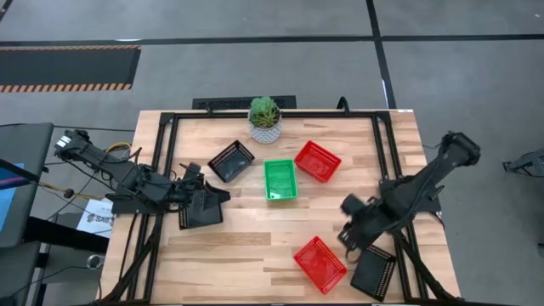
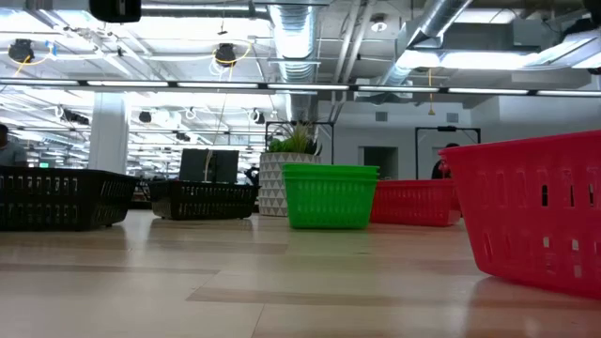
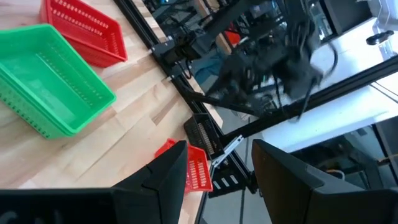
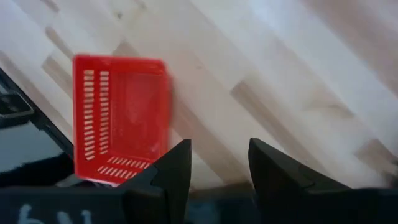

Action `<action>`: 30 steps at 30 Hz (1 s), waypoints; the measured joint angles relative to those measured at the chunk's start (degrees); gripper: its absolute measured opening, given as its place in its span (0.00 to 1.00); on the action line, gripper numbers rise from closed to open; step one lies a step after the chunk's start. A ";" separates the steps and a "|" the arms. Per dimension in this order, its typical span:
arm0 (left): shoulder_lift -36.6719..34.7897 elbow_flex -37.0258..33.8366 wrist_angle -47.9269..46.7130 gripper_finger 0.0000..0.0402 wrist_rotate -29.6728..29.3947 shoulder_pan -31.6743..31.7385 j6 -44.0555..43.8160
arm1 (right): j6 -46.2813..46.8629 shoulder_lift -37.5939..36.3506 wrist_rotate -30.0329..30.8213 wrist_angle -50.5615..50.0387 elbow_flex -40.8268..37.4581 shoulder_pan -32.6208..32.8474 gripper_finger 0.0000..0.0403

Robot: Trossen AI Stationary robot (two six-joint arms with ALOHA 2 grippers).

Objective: Stack baskets by color
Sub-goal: Stack the bottom red bin on the top red bin

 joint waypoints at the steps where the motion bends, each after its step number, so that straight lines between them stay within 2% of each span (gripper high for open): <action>1: 0.00 0.00 -0.03 0.42 -0.44 0.00 0.02 | -0.74 1.81 0.01 1.81 -0.01 0.16 0.45; 9: 0.00 0.02 -1.49 0.42 -0.28 -0.01 -0.01 | -0.49 11.12 0.02 12.21 -0.01 0.03 0.45; 17: -0.01 0.01 -1.94 0.42 0.44 -0.02 0.85 | 0.15 16.09 -0.21 15.65 -0.01 0.23 0.51; 23: -0.02 0.02 -3.01 0.42 1.19 -0.02 0.85 | -0.03 20.46 -3.23 15.87 -0.01 0.23 0.57; 27: 0.00 0.02 -2.99 0.42 1.23 -0.02 0.85 | -0.19 22.08 -4.31 15.93 0.01 0.21 0.56; 30: 0.00 0.02 -3.10 0.42 1.23 -0.01 0.87 | -0.65 21.92 -4.67 15.98 0.01 0.21 0.51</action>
